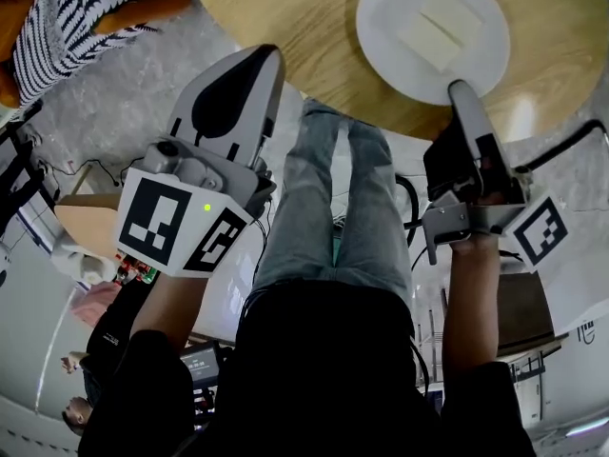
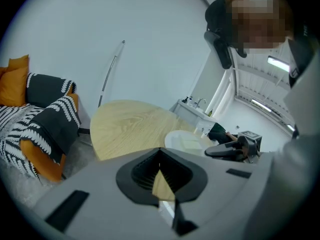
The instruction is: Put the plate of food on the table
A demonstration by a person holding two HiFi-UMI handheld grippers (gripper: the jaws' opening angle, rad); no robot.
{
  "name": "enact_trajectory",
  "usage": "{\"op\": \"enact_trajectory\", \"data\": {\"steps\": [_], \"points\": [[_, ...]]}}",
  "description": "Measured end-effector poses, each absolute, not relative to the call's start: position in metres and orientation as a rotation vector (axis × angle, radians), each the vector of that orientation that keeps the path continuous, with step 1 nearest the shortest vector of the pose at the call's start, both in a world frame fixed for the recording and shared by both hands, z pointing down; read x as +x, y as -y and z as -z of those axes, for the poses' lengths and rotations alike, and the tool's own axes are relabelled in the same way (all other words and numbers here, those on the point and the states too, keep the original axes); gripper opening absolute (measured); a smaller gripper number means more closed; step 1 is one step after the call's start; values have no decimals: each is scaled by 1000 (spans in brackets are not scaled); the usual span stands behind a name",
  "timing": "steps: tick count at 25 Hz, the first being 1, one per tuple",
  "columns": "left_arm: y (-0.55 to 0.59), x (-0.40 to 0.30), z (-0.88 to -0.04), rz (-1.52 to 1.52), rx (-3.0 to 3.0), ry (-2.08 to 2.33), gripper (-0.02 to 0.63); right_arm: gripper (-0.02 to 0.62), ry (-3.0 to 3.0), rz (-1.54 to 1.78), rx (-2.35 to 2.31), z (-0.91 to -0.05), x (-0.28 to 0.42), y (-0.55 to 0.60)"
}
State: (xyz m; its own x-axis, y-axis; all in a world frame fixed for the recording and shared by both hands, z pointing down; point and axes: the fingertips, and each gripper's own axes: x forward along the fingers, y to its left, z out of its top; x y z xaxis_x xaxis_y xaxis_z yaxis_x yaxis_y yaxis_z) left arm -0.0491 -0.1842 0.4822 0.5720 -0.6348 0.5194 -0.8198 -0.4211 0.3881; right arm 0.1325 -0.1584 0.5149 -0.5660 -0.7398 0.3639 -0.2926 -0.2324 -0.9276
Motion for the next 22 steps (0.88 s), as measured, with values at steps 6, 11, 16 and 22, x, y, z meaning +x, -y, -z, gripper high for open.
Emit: {"op": "enact_trajectory", "data": {"steps": [6,11,16,22], "points": [[188,-48,-479,-389,2179,1135,5,21,-1664,1925,-1216,-512,125,164],[200,-41,-473,-383,2183,1119,5,21,-1664,2004,-1245,-508,125,172],[200,-65,-492,-390,2178,1100,5,26,-1667,2098,-1327,-532,96,172],[193,-23,-467,-384,2201,1090,5,46,-1757,2107,-1462,-516,136,167]]}}
